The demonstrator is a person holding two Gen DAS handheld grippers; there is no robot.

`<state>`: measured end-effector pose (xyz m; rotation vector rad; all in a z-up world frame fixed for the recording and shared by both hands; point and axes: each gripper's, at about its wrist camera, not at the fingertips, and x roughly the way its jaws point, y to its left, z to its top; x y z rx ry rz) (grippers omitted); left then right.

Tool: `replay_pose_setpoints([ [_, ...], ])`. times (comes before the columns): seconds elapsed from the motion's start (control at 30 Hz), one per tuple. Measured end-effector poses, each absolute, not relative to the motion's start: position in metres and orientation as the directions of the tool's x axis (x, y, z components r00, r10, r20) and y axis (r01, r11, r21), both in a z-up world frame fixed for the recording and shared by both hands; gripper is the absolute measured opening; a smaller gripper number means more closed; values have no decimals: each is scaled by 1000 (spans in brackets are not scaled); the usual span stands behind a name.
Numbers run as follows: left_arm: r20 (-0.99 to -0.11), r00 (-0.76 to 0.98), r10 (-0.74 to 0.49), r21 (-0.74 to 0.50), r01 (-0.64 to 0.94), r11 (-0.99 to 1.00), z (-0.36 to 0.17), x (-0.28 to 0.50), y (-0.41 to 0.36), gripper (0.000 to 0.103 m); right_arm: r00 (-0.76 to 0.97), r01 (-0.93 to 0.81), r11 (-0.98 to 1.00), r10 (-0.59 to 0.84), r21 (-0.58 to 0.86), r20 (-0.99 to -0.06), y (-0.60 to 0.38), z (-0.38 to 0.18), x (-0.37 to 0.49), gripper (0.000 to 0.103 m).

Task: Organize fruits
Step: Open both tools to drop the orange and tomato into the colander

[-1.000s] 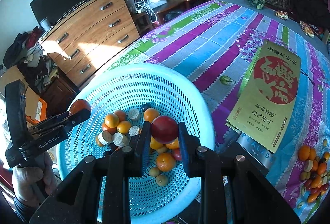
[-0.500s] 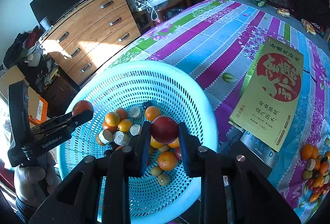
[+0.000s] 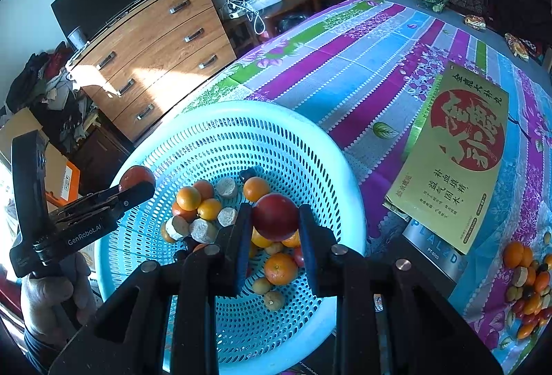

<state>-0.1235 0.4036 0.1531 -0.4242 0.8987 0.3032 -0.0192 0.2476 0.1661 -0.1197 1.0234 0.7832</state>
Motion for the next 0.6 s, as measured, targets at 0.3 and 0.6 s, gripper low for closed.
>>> replay_pose_setpoints([
  [0.3,-811,574,113,-194,-447,873,153,-122,403,71,303,-634,732,532,250,-791,245,169,-19,56],
  [0.6,-798,590,127,-192,-448,873,160,-126,396,75,305,-636,727,544,258,-781,235,169,-27,56],
])
